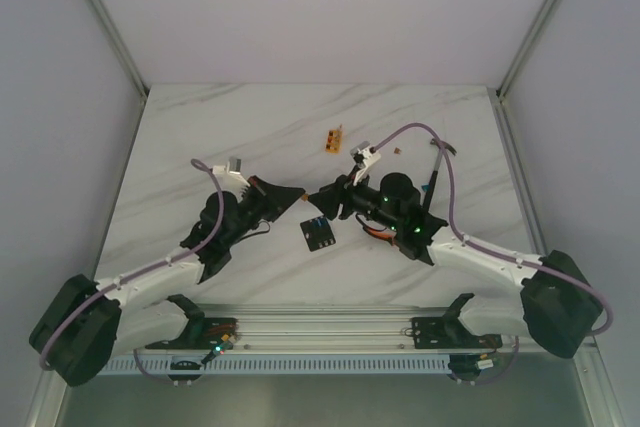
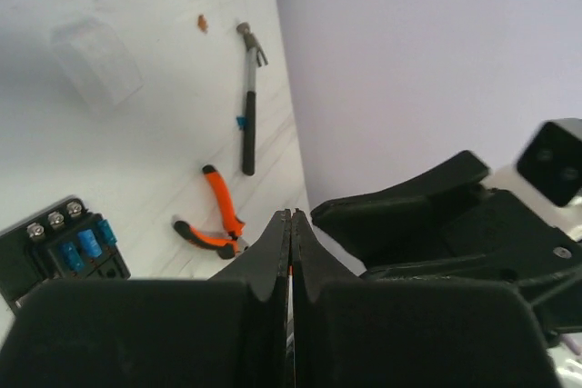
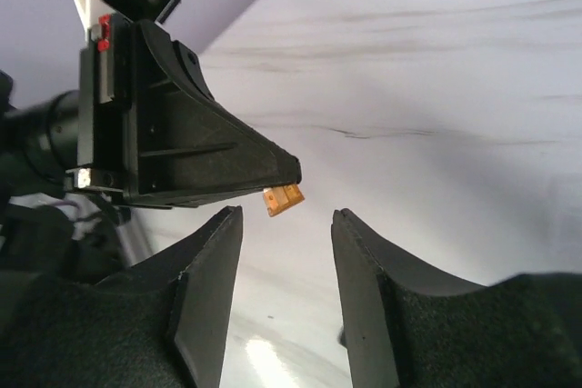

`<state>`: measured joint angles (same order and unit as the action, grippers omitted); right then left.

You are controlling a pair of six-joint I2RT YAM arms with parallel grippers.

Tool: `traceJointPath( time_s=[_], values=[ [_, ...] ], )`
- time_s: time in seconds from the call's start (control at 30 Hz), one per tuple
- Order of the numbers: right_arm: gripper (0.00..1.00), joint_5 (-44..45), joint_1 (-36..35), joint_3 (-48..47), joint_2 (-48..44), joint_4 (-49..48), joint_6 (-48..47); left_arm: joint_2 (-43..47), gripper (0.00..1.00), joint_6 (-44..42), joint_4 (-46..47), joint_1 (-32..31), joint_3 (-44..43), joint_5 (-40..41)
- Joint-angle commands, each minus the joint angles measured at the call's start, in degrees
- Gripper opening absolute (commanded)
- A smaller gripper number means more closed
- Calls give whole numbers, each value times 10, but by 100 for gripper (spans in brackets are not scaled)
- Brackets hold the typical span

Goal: Snap on the fuse box
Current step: Pick up the fuse from the center of the board.

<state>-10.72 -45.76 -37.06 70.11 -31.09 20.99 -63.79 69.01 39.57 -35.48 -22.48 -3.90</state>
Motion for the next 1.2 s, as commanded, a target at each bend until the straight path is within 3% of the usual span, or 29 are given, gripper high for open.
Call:
traceJointPath(
  time_s=[0.0,0.3,0.5,1.17],
  values=[
    [50,-64,7,13,13,-124,135,31,0,30,78,-1,30,36],
    [45,-130,41,36,53,-265,262,43,0,74,206,-5,77,40],
    [43,-150,51,40,82,-311,305,44,0,77,272,-14,92,46],
    [23,-212,53,36,133,-424,372,38,0,66,324,-35,101,60]
  ],
)
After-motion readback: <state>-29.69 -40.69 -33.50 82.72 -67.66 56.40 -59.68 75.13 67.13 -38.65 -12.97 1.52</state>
